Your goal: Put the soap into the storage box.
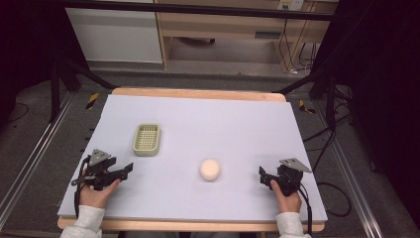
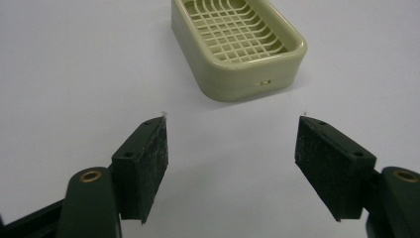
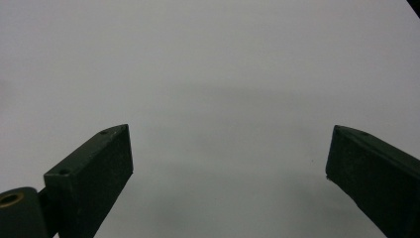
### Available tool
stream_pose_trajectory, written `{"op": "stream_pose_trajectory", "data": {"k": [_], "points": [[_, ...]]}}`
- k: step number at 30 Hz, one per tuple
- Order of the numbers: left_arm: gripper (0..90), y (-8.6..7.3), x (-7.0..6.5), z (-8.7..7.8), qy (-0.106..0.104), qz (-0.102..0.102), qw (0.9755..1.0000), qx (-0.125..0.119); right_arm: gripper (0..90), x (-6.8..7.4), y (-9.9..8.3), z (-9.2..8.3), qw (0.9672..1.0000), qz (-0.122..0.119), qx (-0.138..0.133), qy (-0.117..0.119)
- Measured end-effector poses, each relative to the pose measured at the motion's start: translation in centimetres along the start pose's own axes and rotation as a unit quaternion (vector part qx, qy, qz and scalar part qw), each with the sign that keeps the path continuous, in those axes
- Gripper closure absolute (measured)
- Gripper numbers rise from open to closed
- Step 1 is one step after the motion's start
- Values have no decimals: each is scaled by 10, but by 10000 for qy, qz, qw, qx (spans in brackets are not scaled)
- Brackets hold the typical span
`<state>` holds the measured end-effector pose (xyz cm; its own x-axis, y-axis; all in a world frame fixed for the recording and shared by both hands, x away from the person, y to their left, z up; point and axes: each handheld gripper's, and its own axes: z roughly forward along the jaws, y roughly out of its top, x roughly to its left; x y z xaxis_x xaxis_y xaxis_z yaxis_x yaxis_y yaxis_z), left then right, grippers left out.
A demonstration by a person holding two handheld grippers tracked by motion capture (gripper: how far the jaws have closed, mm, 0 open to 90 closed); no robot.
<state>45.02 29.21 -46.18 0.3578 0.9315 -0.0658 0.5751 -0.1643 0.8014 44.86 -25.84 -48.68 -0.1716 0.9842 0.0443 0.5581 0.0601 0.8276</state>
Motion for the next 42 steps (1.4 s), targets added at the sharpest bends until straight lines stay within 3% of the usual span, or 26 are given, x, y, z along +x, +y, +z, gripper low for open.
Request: {"op": "stream_pose_trajectory", "data": {"k": [9,23,29,42], "points": [[287,0,-1,0,-61,86,9999,35,46,-1,0,1,10000,18,39,59],[291,2,-15,2,-294,282,9991,66,46,-1,0,1,10000,41,62,60],[290,2,-24,3,-396,475,9980,126,46,-1,0,1,9999,42,67,61],[285,2,-39,7,-593,657,9959,190,45,0,0,1,9999,25,91,78]]}}
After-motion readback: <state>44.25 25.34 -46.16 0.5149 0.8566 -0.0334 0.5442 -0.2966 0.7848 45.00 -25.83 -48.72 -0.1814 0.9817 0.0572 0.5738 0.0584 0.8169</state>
